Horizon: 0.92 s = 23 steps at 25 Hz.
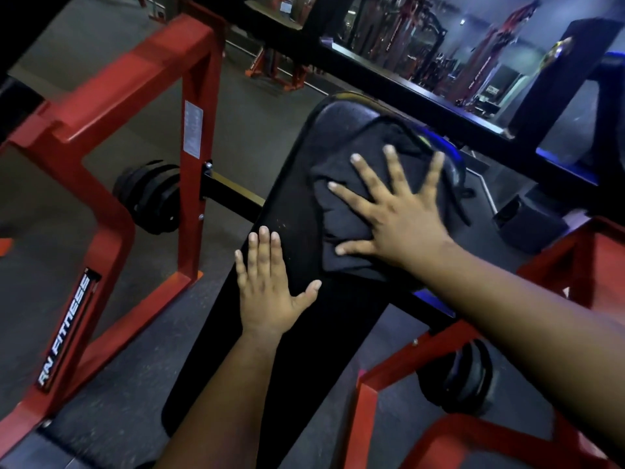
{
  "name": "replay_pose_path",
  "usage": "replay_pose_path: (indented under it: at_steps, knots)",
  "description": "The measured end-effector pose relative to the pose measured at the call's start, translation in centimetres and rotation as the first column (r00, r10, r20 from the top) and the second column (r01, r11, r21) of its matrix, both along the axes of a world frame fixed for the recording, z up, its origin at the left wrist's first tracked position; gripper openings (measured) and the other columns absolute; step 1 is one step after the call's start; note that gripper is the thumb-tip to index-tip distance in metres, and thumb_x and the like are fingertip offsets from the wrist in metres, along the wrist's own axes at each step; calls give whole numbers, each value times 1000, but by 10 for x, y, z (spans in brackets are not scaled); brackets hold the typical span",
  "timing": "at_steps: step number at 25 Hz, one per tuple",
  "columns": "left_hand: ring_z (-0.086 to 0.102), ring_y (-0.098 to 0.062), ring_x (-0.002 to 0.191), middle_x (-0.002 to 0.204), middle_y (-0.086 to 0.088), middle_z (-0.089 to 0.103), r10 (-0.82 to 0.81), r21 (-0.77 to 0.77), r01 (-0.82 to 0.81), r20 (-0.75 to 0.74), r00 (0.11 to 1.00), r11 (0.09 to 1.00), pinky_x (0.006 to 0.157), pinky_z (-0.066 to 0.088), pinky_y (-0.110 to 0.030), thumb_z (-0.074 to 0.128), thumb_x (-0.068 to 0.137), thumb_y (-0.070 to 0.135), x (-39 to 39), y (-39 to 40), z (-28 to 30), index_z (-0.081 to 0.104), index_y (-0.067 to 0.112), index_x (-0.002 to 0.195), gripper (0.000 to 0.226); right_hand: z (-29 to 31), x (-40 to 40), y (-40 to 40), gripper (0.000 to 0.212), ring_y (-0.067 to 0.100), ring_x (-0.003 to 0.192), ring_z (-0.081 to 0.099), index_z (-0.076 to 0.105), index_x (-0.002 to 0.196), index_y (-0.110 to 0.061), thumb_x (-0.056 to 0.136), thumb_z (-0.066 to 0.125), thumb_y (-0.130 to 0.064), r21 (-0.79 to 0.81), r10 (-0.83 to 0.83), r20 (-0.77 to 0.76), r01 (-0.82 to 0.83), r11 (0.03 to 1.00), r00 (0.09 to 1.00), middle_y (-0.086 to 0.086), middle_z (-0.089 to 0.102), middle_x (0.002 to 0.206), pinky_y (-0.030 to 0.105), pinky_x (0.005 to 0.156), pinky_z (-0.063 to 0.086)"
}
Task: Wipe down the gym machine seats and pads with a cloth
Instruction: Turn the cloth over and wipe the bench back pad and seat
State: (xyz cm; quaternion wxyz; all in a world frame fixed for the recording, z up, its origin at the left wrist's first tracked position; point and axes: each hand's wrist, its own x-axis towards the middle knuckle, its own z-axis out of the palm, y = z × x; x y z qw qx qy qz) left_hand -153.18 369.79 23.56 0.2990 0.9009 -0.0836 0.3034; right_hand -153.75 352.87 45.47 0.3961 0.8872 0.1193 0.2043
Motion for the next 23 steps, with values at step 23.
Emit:
replay_pose_path:
  at_steps: [23]
  knots:
    - [9,-31,156,168,-16,9,-11,-41,7,-101,995,999,119,13,-68,41,93,72,-47,18,-53,14,0,158,101,-120,-59,29,91,41,152,15,26,158,-36,79,63,-64,198,72,-28,-65,978,997,8,11,169,75,113,7]
